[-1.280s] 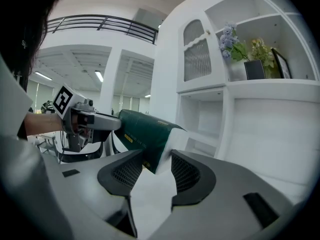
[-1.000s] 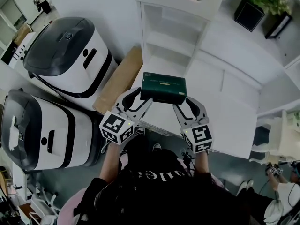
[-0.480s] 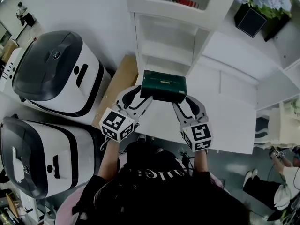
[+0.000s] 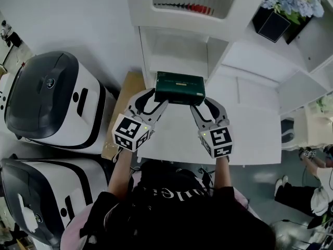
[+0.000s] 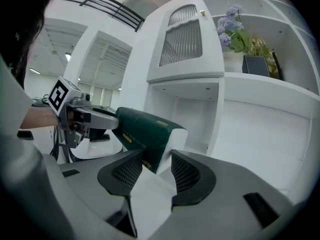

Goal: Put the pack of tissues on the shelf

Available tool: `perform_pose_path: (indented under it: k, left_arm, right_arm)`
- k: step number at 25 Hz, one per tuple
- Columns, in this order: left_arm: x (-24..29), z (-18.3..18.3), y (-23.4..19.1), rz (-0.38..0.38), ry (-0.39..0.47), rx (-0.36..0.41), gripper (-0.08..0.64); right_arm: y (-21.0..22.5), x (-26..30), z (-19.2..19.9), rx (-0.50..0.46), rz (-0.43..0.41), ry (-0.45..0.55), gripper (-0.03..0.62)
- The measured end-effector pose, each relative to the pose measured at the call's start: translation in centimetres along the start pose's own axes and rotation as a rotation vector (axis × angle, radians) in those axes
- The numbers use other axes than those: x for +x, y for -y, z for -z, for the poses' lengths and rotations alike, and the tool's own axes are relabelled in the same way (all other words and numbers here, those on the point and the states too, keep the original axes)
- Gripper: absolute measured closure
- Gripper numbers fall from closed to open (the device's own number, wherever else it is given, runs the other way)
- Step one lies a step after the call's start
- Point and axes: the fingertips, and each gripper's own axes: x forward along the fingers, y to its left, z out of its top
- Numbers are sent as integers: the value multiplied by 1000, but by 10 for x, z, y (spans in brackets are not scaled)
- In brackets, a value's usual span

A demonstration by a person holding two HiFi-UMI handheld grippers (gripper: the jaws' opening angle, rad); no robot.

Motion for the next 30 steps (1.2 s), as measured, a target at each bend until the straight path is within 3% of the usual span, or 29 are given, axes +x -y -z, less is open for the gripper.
perform_pose_path:
  k: [13,19,25,30]
  left_arm:
    - [68,10,-59,-21,-45,78,345]
    - [79,33,-70,-40,-94,55,347]
    - [94,34,-72,-80,-89,16,348]
    - [115,33,-76,-110,-120,7,351]
  right_arm:
    - [48,78,0,-24,89,-61,387]
    - [52,95,13,-4,120,-71,387]
    - [63,93,16,160,169,10,385]
    - [67,78,29,166,192,-17,385]
